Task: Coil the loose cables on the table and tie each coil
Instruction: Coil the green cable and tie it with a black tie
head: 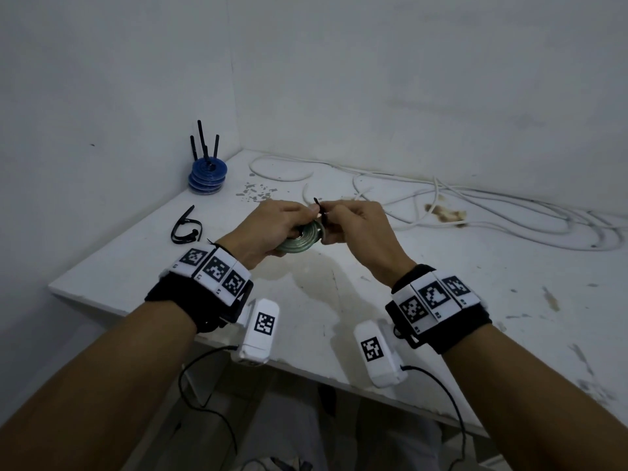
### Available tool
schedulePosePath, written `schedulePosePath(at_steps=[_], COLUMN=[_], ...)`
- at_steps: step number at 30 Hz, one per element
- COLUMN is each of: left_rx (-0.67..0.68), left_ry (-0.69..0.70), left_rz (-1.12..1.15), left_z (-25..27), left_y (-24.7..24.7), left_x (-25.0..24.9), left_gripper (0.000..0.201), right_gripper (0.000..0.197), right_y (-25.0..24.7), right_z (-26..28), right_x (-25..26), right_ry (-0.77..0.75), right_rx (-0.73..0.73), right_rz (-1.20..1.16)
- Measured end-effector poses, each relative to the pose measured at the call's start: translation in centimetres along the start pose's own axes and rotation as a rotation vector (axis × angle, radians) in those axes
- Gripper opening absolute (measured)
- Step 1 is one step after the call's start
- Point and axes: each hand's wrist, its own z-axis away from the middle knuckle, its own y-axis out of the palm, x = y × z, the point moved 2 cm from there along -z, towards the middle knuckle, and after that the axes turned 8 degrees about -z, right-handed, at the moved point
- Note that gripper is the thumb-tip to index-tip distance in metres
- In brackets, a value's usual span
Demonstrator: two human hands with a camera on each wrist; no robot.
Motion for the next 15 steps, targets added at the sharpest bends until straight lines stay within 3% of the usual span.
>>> schedulePosePath(at_steps=[4,7,11,15], left_rx=[0.007,0.009,-0.052,-0.11], left_ry=[0.051,0.059,0.048,0.041], left_rz=[-0.076,-0.021,0.01,0.019], left_z=[0.1,0.4,0.3,0.3], left_y=[0.5,0.8,1.0,1.1], left_x=[0.6,1.0,1.3,1.3], left_gripper=[0.029,0.037,0.05,0.045], right_gripper=[0.017,0.023,0.027,0.025], right_y=[-0.2,-0.3,-0.1,0.0], right_z=[-0.1,-0.3,-0.4,-0.2], right_x=[0.0,-0.4,-1.0,-1.2], right_ry=[0.042,0.065,-0.025,-0.05], right_rx=[-0.064,-0.113,-0.225,-0.3], right_rz=[0.057,0.049,0.182,0.269])
